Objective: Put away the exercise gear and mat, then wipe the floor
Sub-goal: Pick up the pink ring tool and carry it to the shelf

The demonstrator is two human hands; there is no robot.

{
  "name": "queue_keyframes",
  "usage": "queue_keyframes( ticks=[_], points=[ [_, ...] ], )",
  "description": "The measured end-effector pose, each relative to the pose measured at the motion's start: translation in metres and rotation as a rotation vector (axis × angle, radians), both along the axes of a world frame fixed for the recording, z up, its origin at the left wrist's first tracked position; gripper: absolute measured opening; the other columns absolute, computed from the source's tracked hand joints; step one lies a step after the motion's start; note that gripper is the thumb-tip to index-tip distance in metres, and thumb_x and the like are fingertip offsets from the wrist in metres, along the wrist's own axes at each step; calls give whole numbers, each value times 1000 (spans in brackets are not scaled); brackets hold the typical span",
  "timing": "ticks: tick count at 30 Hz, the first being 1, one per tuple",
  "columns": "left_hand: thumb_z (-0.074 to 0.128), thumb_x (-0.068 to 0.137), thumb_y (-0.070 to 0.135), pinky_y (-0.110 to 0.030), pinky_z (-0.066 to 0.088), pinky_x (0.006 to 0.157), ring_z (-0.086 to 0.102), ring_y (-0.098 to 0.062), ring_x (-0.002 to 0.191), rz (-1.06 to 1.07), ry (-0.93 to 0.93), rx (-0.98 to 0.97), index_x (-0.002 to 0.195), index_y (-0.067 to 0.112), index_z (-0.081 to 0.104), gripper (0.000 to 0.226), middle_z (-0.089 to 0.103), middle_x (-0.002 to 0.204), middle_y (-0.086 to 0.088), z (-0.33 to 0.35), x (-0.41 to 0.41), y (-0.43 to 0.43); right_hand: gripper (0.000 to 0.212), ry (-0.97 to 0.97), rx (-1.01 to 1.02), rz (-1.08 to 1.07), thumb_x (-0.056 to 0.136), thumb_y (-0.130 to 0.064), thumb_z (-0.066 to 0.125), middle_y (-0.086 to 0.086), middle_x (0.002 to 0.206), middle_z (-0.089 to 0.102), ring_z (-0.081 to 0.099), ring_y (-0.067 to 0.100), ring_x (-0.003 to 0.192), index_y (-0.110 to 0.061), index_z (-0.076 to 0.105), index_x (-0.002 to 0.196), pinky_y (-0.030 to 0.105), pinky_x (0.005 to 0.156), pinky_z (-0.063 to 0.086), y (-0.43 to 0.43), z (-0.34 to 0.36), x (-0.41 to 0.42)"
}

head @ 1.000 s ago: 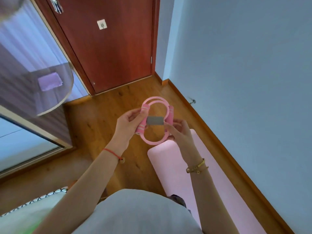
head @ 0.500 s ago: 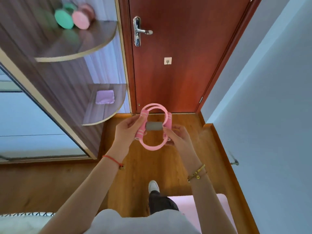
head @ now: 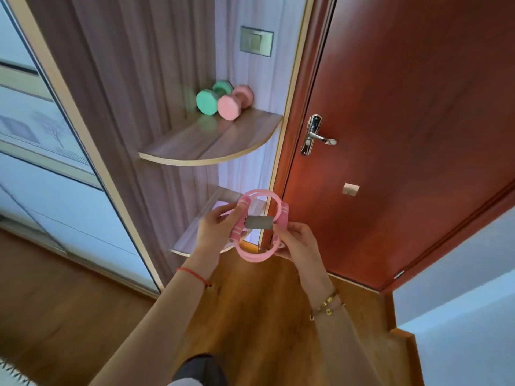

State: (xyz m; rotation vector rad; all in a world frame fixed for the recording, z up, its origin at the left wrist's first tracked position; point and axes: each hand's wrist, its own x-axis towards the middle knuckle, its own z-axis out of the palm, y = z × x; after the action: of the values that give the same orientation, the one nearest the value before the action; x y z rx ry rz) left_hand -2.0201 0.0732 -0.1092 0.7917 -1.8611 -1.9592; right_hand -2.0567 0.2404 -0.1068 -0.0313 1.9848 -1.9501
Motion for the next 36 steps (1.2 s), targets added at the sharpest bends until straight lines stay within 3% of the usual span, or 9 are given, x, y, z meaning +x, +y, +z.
queue_keyframes(
  ticks=[5,8,12,16,20,23,27,32,36],
  points=[
    [79,84,38,-34,64,69,70,-12,61,55,42,100,110,10,75,39,76,93,-9,11,-49,-43,34,30,33,45,85,-26,74,12,85,70,69,20,72,-1,62,104,39,73,60,-47,8,-62],
    [79,83,41,-25,58,65,69,-12,63,55,53,45,105,12,77,37,76,85,-3,15,-77,-75,19,72,29,63,86,-23,72,5,68,67,65,21,65,-5,67,85,38,69,59,-77,13,-92],
    [74,90,30,-20,55,54,64,-7,52,18,86,7,106,7,76,28,70,74,-3,24,-113,-123,31,44,-23,39,86,-24,74,3,72,69,64,9,57,-7,57,105,29,66,57,-122,20,-125],
    [77,88,24,-41,63,76,66,-19,65,49,86,22,103,7,75,23,71,76,-7,39,-156,-181,27,101,-15,41,84,-26,77,2,72,71,65,10,57,-14,58,97,26,59,54,-175,31,-164],
    [81,84,24,-29,62,55,62,-17,55,92,57,-9,105,4,77,29,71,69,-7,50,-200,-237,20,229,42,124,86,-26,75,0,67,72,63,12,58,-20,70,67,39,70,54,-228,40,-200],
    [83,82,25,-23,57,47,62,-11,45,71,13,-29,102,2,75,31,68,70,-9,52,-225,-269,20,179,82,127,88,-27,73,0,67,68,60,9,56,-22,64,70,34,72,57,-258,42,-222],
    [83,49,62,-40,63,79,75,-26,78,51,-48,-150,77,20,78,50,76,77,-9,47,-256,-306,14,146,210,184,88,-30,70,2,71,67,58,11,58,-18,68,81,23,63,57,-289,30,-253],
    [79,82,41,-19,46,54,55,-9,53,4,-72,-201,59,18,64,36,57,41,9,46,-283,-313,17,122,257,204,92,-25,67,-2,67,62,54,0,43,-20,61,77,11,47,46,-311,19,-276],
    [60,98,39,-19,44,55,55,-22,73,-69,-127,-289,67,14,63,40,59,64,-2,44,-301,-321,19,130,302,176,92,-29,67,2,69,63,55,0,43,-17,60,78,12,47,48,-319,15,-293]
  ],
)
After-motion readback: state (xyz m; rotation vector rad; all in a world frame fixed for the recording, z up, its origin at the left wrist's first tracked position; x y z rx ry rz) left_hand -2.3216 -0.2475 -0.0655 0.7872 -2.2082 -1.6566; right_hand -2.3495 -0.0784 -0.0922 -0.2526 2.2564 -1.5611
